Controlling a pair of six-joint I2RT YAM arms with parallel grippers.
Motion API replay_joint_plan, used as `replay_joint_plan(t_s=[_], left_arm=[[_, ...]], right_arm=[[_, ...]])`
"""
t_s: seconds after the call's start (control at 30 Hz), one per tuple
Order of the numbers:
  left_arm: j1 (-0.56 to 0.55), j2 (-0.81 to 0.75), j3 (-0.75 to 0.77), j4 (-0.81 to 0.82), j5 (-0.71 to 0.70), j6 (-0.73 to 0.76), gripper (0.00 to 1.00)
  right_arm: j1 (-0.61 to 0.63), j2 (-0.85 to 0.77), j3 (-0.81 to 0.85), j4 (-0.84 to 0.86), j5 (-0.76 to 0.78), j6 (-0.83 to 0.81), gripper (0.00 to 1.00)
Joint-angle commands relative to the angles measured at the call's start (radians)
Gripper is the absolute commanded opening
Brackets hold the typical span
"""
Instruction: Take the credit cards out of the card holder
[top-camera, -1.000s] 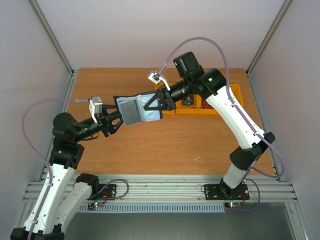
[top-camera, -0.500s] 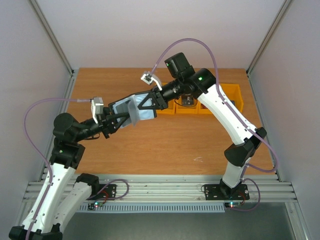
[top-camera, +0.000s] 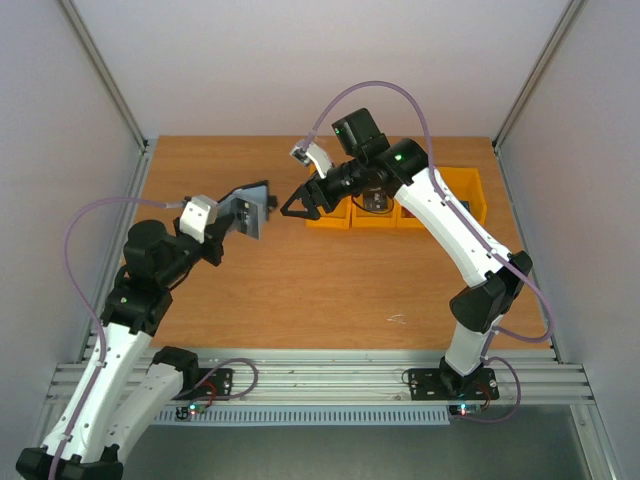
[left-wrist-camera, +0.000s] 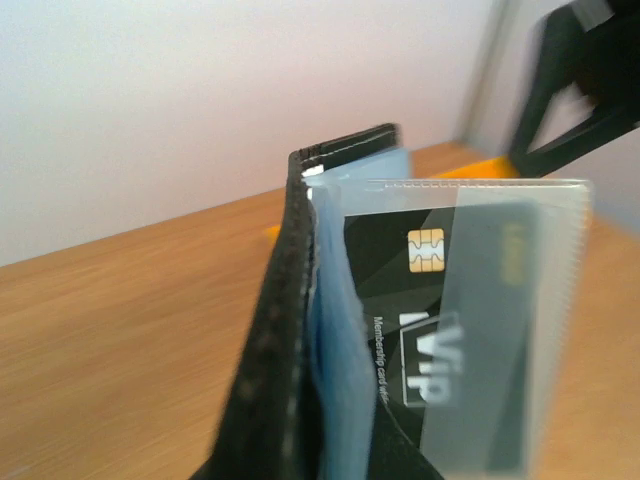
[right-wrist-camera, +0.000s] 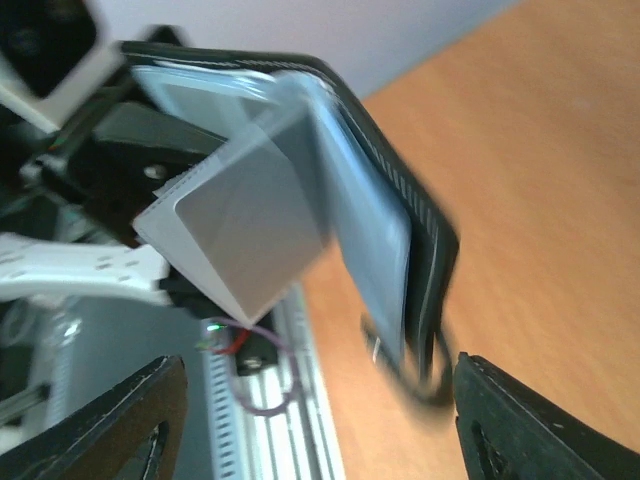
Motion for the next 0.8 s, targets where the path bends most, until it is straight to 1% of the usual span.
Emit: replay_joint_plan(t_s=[0.0, 0.03, 0.07, 0.1, 0.17, 0.2, 0.23, 0.27, 0.3, 0.33, 0.37, 0.5, 0.6, 0.67, 0.77], left_arm=[[-0.008, 0.019, 0.043, -0.076, -0.433, 0.481, 0.0], [-0.009, 0.022, 0.05, -0.077, -0.464, 0.52, 0.0], [-0.009, 0.021, 0.059, -0.089, -0.457, 0.52, 0.0], [-0.008, 0.02, 0.072, -0.11, -0.412, 0.471, 0.0], [-0.006, 0.009, 0.093, -0.159, -0.235, 0.359, 0.0], [-0.003, 0.0, 0.098, -0.163, -0.123, 0.259, 0.0], [0.0, -0.011, 0.099, -0.153, -0.022, 0.2, 0.0], [0.002, -0.022, 0.096, -0.135, 0.068, 0.125, 0.0], [0.003, -0.032, 0.092, -0.105, 0.15, 0.041, 0.0], [0.006, -0.041, 0.086, -0.074, 0.228, -0.005, 0.0], [0.008, -0.046, 0.083, -0.044, 0.271, -0.056, 0.0], [0.028, -0.05, 0.072, 0.091, 0.401, -0.223, 0.0], [0.035, -0.047, 0.042, 0.265, 0.517, -0.355, 0.0], [0.036, -0.039, 0.022, 0.369, 0.533, -0.433, 0.0], [0.037, -0.024, 0.014, 0.428, 0.54, -0.467, 0.0]], right_arm=[[-0.009, -0.04, -0.029, 0.05, 0.259, 0.056, 0.75], [-0.01, -0.043, -0.034, 0.062, 0.255, 0.066, 0.74], [-0.009, -0.046, -0.044, 0.083, 0.219, 0.078, 0.73], [-0.01, -0.048, -0.052, 0.107, 0.174, 0.09, 0.72], [-0.008, -0.044, -0.063, 0.138, 0.077, 0.103, 0.73], [-0.009, -0.041, -0.065, 0.144, 0.038, 0.1, 0.75], [-0.009, -0.043, -0.073, 0.148, 0.003, 0.085, 0.93], [-0.009, -0.05, -0.086, 0.155, -0.021, 0.074, 0.98], [-0.01, -0.058, -0.1, 0.159, -0.037, 0.061, 0.98], [-0.011, -0.066, -0.106, 0.155, -0.05, 0.047, 0.98], [-0.012, -0.074, -0.106, 0.146, -0.061, 0.031, 0.99], [-0.028, -0.12, -0.115, 0.118, -0.118, -0.021, 0.98], [-0.043, -0.161, -0.123, 0.117, -0.164, -0.03, 0.98], [-0.043, -0.158, -0.105, 0.096, -0.209, -0.03, 0.98], [-0.041, -0.131, -0.064, 0.05, -0.278, -0.022, 0.96]])
